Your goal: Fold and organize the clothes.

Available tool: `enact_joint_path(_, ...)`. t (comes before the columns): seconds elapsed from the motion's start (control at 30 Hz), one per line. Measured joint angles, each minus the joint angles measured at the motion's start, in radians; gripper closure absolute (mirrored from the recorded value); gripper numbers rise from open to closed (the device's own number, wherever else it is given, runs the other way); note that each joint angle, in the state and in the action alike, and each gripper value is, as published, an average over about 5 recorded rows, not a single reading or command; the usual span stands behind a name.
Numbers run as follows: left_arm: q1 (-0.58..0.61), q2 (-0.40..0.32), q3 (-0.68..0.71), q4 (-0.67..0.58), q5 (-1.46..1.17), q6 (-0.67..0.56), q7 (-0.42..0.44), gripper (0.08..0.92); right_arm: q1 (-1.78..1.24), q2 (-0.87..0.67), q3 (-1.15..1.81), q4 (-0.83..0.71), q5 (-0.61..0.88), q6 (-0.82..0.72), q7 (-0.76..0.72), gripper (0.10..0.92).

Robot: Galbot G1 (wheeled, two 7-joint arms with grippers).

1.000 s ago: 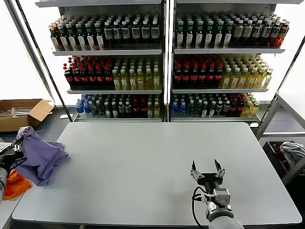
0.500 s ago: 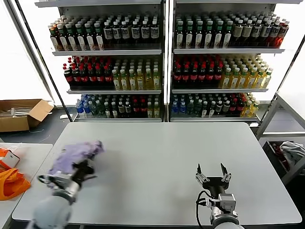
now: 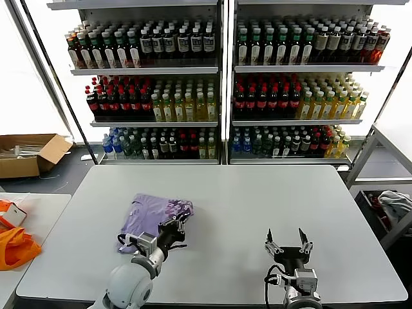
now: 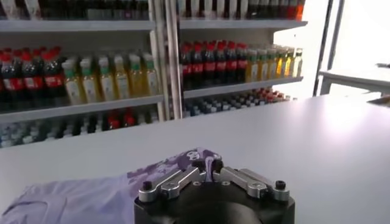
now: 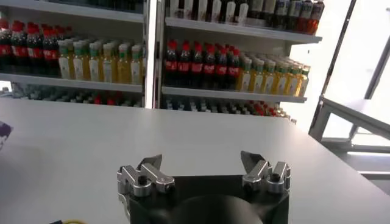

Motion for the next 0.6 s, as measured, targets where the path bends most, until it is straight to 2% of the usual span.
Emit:
enact_joint_path(0.37, -0.020, -0.039, 0.041, -0.032, -0.205, -0.060, 0.018, 0.569, 0.057, 0.014, -0.049, -0.031, 0.043, -0.030, 0.009, 0.203)
enact_joint_path(0.6, -0.006, -0.038, 0.027, -0.056, -0.253, -0.076, -0.003, 0.370, 0.118, 0.022, -0.081, -0.038, 0.221, -0.042, 0.038, 0.203)
